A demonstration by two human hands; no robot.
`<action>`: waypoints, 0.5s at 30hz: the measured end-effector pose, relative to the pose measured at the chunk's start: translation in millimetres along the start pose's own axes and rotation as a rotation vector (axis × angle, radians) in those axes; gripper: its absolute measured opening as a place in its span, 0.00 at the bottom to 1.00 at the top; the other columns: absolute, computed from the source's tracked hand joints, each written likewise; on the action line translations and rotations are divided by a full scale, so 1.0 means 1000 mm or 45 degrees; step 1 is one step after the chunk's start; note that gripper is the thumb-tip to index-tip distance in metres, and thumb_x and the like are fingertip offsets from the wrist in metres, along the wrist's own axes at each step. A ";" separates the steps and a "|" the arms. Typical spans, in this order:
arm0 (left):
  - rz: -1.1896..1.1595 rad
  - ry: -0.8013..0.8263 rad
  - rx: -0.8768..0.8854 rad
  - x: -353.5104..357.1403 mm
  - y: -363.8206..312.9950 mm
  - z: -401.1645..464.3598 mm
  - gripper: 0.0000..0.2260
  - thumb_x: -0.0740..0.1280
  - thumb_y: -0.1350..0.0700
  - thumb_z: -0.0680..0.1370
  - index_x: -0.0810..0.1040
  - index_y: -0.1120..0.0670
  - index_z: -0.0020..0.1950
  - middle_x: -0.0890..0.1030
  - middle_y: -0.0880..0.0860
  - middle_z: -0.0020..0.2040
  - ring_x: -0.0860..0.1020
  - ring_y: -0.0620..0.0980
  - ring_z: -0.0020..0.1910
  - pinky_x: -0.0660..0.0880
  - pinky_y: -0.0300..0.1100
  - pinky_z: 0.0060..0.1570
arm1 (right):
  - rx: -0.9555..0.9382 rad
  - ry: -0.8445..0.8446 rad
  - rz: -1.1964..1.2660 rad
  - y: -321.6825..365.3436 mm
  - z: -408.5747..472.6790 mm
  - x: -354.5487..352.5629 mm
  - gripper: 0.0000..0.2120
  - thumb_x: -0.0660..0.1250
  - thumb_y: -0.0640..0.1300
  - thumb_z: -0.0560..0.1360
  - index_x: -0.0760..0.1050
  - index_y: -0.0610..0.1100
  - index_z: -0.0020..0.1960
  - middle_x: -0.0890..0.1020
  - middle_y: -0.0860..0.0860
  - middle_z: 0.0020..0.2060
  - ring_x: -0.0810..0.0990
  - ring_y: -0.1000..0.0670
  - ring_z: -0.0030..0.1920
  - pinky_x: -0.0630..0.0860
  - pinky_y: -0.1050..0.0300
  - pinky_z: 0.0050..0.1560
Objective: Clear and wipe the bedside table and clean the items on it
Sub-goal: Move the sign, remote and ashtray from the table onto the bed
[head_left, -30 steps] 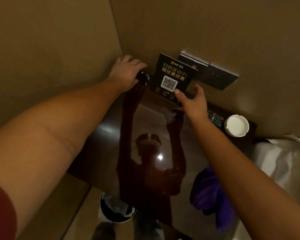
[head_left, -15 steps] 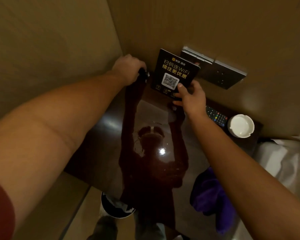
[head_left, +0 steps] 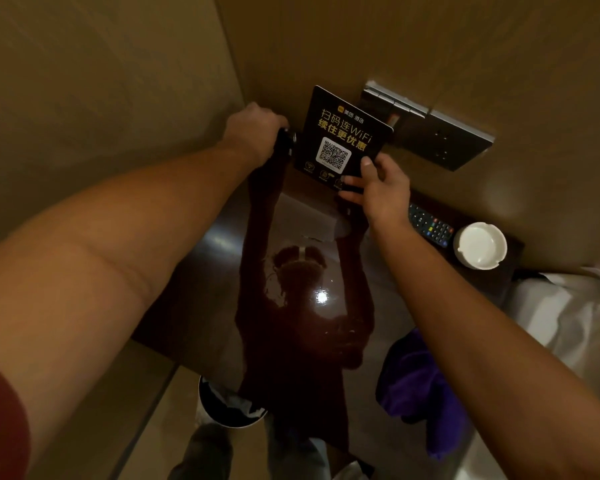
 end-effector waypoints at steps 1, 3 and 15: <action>0.001 -0.014 -0.018 0.001 0.000 -0.002 0.22 0.65 0.64 0.80 0.73 0.50 0.73 0.78 0.60 0.64 0.73 0.63 0.65 0.75 0.56 0.58 | -0.007 0.007 0.002 0.000 -0.002 0.000 0.08 0.59 0.42 0.86 0.75 0.52 0.56 0.82 0.53 0.51 0.86 0.51 0.49 0.85 0.56 0.43; -0.013 -0.052 -0.030 0.001 0.001 -0.005 0.21 0.64 0.65 0.80 0.74 0.51 0.72 0.79 0.61 0.62 0.73 0.63 0.64 0.75 0.56 0.56 | -0.012 0.018 0.010 -0.001 -0.004 0.001 0.08 0.59 0.41 0.87 0.75 0.51 0.57 0.82 0.53 0.51 0.86 0.50 0.50 0.85 0.56 0.44; -0.261 -0.233 -0.012 -0.022 0.023 -0.064 0.19 0.65 0.57 0.82 0.74 0.48 0.73 0.79 0.58 0.64 0.73 0.62 0.64 0.74 0.55 0.59 | -0.109 0.067 0.058 0.027 -0.038 0.002 0.10 0.59 0.40 0.86 0.75 0.43 0.65 0.84 0.50 0.53 0.88 0.51 0.50 0.85 0.55 0.51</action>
Point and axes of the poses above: each hand's wrist, its own z-axis towards the middle knuckle, its own x-axis out of the palm, y = z × x, the point moved 6 cm from there along z, towards the middle knuckle
